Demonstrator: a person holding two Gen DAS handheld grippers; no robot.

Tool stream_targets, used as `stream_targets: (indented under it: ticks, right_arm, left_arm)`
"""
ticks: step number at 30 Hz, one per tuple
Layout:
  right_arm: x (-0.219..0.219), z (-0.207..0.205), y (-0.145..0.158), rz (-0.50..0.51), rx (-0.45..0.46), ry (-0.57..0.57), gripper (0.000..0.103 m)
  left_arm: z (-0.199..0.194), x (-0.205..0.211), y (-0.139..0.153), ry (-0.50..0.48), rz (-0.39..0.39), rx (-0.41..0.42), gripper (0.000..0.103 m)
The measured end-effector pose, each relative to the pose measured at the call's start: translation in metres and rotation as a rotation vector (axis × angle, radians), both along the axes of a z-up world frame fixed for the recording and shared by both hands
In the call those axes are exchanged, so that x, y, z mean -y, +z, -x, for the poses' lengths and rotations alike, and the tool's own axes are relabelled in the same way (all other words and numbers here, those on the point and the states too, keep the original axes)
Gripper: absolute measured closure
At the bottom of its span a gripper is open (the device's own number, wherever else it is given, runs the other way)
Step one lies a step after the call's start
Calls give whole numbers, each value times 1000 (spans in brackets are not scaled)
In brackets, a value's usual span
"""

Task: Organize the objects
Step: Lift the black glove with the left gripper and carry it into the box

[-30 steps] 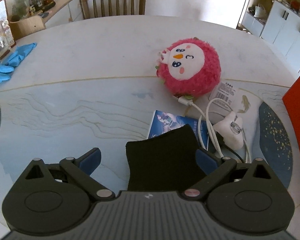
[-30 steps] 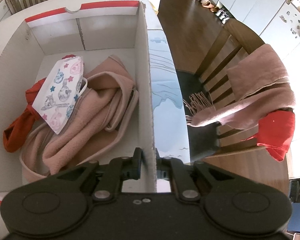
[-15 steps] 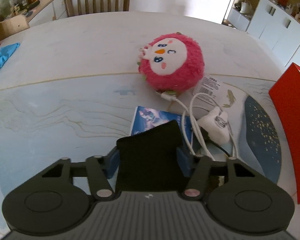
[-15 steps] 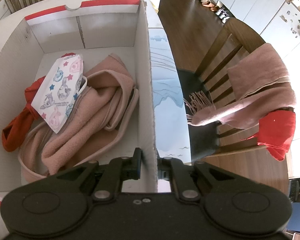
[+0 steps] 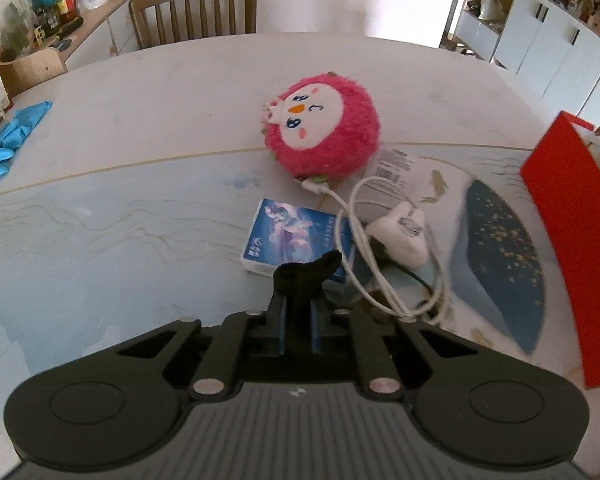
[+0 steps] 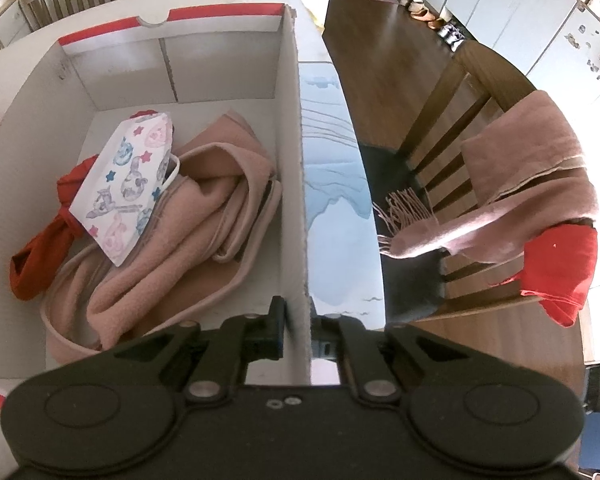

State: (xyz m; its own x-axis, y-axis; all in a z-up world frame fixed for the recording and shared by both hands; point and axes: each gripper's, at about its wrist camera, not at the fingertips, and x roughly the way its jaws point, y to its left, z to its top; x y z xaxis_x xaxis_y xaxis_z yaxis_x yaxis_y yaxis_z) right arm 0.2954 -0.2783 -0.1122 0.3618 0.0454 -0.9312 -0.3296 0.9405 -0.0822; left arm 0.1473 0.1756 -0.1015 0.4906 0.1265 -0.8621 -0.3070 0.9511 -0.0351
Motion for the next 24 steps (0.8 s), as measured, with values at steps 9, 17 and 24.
stream_targets:
  ticks: [9,17,24]
  right_arm:
    - [2,2,0,-43,-4,22,100]
    - [6,3,0,-78,-8,49,101]
    - [11,2,-1,-90,-9,60,101]
  left_arm:
    - [24,32,50,-64,28,82,93]
    - [20,78,98,-169,43,187,93]
    - [2,127,142,-301,53,290,93]
